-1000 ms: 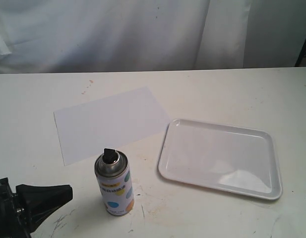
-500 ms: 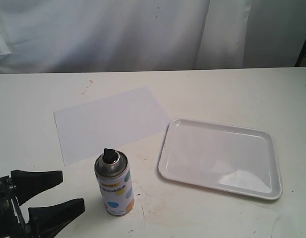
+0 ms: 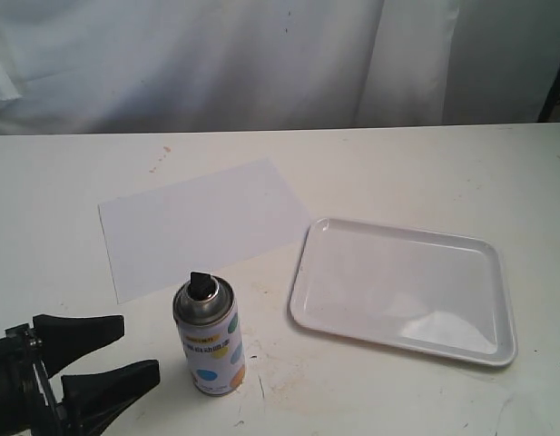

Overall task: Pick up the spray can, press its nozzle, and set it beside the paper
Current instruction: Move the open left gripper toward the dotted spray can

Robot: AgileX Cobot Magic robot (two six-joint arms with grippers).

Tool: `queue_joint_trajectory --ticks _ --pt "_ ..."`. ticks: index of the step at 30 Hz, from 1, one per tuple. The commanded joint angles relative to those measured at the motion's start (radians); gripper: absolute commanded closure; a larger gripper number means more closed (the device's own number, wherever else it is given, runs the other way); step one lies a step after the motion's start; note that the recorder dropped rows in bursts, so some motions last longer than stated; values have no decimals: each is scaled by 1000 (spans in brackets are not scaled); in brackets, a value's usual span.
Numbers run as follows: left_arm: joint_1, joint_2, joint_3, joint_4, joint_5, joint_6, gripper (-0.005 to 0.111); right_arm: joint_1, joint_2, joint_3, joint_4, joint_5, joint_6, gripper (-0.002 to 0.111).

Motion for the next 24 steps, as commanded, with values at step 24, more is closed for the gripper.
queue_joint_trajectory --ticks 24 --pt "-5 234 -109 78 -37 241 30 -5 -5 3 3 -2 -1 108"
